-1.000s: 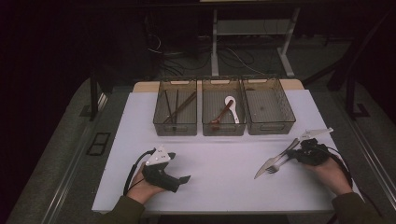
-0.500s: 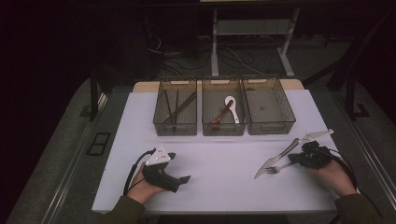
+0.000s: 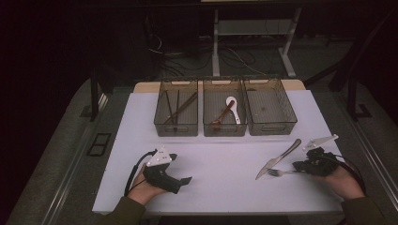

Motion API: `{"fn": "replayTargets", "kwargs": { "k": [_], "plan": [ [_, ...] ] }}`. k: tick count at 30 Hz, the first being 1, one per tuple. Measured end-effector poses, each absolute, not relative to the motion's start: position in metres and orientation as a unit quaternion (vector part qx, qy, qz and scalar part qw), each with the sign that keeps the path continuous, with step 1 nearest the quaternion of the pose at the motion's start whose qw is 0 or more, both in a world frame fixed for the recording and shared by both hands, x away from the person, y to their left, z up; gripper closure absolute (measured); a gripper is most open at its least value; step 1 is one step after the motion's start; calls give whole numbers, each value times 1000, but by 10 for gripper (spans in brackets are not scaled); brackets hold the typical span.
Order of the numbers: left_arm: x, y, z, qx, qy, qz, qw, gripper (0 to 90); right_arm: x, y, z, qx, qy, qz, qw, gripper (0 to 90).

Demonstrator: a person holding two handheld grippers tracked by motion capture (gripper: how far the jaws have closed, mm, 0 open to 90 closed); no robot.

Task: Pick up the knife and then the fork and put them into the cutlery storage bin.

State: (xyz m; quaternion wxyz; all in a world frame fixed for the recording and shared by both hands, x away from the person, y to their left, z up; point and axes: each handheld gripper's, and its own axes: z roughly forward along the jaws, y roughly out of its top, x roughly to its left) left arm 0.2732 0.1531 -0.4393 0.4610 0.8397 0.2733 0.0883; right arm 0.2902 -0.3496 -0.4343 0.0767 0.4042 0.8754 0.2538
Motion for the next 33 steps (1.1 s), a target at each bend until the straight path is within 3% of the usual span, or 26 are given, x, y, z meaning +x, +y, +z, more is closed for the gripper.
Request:
{"fn": "replayTargets", "kwargs": {
  "k": [12, 20, 24, 33],
  "plan": [
    [273, 152, -439, 841, 272, 88, 460, 0, 270, -350, -432, 390, 885, 244, 64, 884],
    [273, 152, -440, 841, 272, 87, 460, 0, 271, -347, -414, 343, 904, 247, 65, 627],
    [273, 153, -439, 841, 272, 88, 460, 0, 271, -338, -411, 297, 928, 219, 54, 571],
    [273, 153, -439, 841, 271, 87, 459, 0, 278, -315, -412, 193, 972, 125, 39, 618]
  ]
}}
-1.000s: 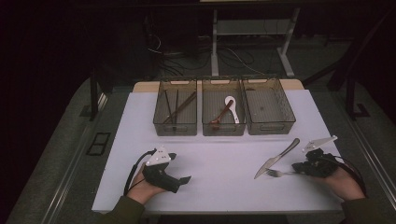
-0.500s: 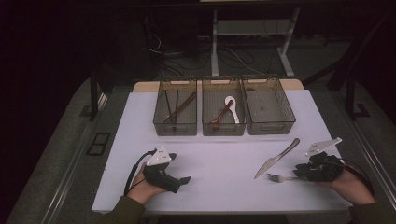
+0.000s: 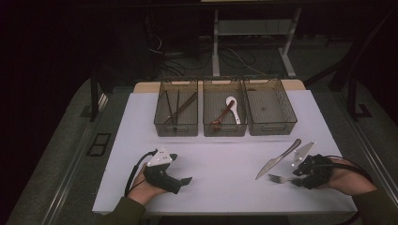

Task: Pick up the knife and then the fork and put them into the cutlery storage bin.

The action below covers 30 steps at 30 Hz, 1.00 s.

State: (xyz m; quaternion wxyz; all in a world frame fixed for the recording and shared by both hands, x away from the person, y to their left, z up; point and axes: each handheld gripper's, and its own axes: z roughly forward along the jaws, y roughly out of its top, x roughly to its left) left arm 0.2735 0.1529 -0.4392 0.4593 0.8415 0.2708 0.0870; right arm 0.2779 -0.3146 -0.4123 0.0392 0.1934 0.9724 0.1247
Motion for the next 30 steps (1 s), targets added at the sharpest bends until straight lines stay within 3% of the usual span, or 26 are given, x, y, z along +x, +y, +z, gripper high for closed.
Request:
{"fn": "replayTargets", "kwargs": {
  "k": [14, 30],
  "plan": [
    [273, 152, -440, 842, 271, 87, 459, 0, 286, -302, -419, 145, 986, 72, 29, 761],
    [273, 152, -440, 843, 271, 85, 458, 0, 288, -296, -418, 113, 992, 54, 14, 848]
  ]
}}
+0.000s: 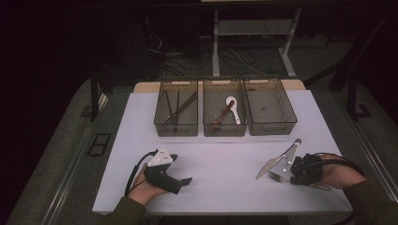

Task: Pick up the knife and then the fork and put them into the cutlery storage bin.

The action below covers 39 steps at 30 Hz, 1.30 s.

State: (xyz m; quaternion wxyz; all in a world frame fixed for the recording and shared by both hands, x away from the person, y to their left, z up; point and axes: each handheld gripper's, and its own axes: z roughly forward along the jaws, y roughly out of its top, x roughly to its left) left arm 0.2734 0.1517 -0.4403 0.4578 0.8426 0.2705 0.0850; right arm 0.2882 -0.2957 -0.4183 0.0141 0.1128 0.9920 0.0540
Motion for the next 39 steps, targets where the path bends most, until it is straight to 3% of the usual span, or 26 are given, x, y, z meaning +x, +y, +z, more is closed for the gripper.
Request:
{"fn": "replayTargets", "kwargs": {
  "k": [19, 39],
  "plan": [
    [274, 152, -441, 843, 269, 85, 458, 0, 304, -314, -399, 233, 950, 193, 73, 848],
    [274, 154, -441, 847, 259, 90, 455, 0, 316, -333, -391, 360, 868, 328, 96, 848]
  ]
}}
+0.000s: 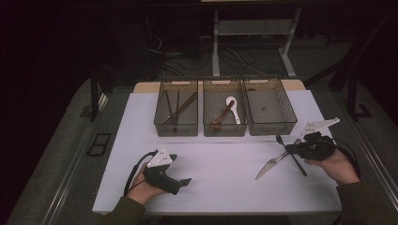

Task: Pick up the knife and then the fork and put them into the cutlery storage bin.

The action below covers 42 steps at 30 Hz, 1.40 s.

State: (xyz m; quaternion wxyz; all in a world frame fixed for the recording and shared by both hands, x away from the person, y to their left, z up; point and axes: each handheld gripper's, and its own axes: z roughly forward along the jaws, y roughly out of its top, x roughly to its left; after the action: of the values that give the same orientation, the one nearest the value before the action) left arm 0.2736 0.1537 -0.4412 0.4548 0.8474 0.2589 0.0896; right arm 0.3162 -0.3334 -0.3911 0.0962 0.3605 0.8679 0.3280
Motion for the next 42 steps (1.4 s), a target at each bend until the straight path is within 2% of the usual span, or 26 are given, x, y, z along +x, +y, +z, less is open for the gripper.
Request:
{"fn": "replayTargets", "kwargs": {
  "k": [13, 21, 42],
  "plan": [
    [274, 156, -441, 845, 256, 90, 461, 0, 321, -344, -378, 388, 824, 391, 130, 850],
    [274, 157, -442, 844, 257, 90, 462, 0, 326, -345, -374, 399, 812, 406, 129, 851],
    [274, 157, -441, 843, 256, 91, 464, 0, 356, -342, -348, 408, 777, 443, 183, 850]
  ]
}}
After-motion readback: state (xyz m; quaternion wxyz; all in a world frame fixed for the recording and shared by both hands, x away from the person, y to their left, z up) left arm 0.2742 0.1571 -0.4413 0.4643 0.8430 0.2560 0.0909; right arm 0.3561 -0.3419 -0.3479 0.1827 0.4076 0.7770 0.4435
